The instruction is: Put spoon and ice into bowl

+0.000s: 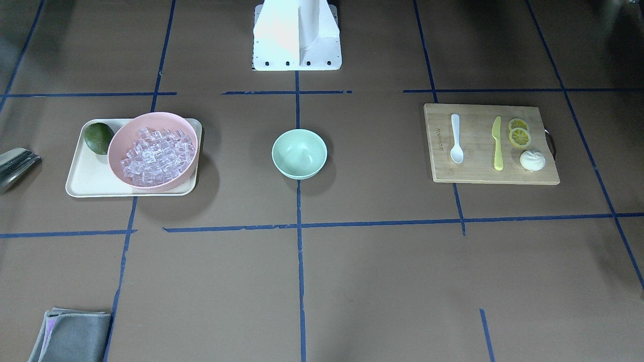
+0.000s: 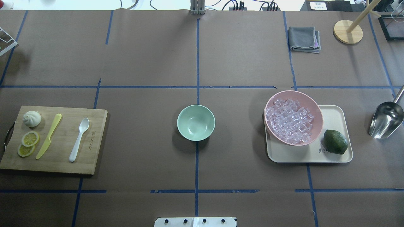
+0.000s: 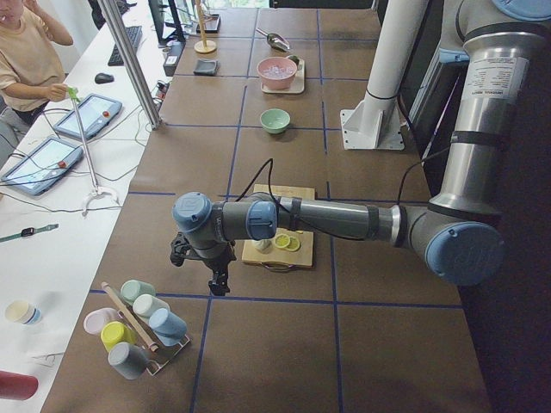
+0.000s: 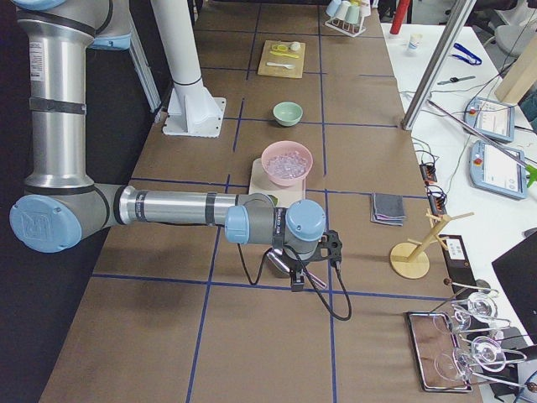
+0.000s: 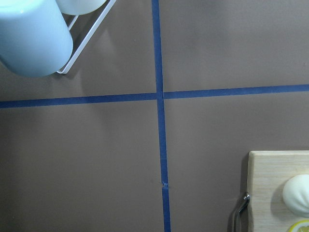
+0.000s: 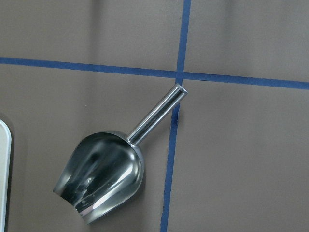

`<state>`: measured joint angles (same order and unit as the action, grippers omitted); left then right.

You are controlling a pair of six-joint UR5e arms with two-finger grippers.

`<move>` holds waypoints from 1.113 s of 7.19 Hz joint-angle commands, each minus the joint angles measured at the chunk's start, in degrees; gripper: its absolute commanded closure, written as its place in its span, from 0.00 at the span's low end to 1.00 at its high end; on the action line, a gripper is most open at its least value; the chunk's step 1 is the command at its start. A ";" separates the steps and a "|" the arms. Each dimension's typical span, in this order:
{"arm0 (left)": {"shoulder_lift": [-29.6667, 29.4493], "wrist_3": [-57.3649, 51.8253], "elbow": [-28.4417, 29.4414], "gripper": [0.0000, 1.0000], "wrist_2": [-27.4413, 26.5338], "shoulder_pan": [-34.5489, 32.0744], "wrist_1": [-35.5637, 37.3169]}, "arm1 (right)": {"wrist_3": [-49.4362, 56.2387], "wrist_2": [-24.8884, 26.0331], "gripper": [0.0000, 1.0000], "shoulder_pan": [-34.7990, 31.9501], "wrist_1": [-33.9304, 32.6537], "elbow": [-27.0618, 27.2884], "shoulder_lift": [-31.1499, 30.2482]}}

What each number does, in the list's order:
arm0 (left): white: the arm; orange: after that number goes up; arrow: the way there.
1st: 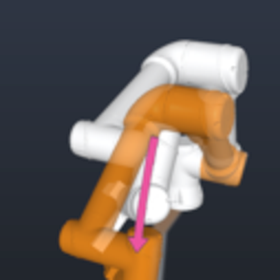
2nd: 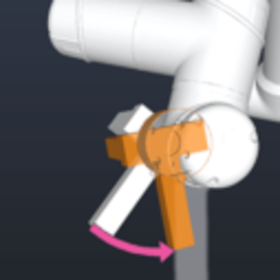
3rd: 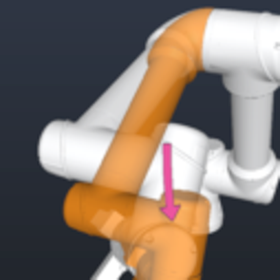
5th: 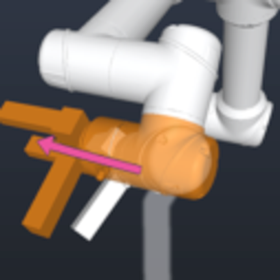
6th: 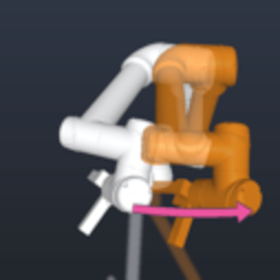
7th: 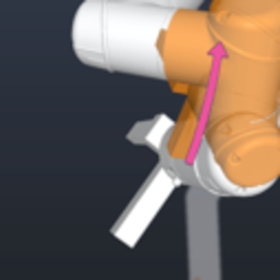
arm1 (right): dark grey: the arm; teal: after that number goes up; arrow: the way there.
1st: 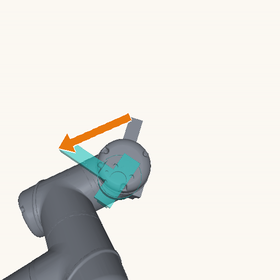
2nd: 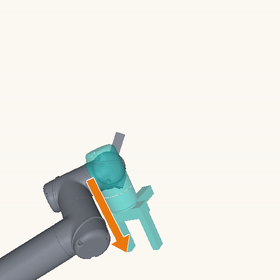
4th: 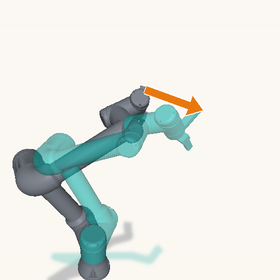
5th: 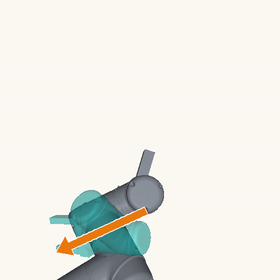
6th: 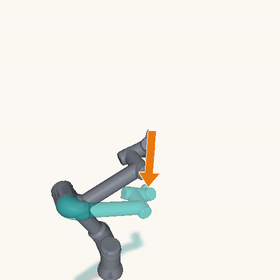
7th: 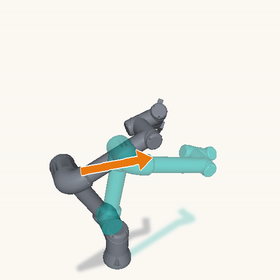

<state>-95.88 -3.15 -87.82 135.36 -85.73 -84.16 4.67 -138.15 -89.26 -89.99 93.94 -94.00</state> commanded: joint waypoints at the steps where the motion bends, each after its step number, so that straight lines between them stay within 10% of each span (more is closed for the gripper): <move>1: 1.22 8.26 -2.25 0.00 3.39 6.49 -9.66 | -0.01 -0.01 0.00 0.05 0.17 -0.16 -0.13; 4: -0.18 38.48 -7.71 0.00 -1.28 26.17 -28.12 | 0.25 -2.10 0.00 0.75 0.35 0.37 -0.22; 8: -0.19 51.67 -15.37 0.01 -13.80 41.50 -24.93 | 0.25 -2.30 0.00 4.00 0.35 0.28 -0.13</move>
<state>-96.29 47.28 -102.08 123.19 -47.57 -110.63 4.92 -140.41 -86.10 -89.65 94.22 -94.17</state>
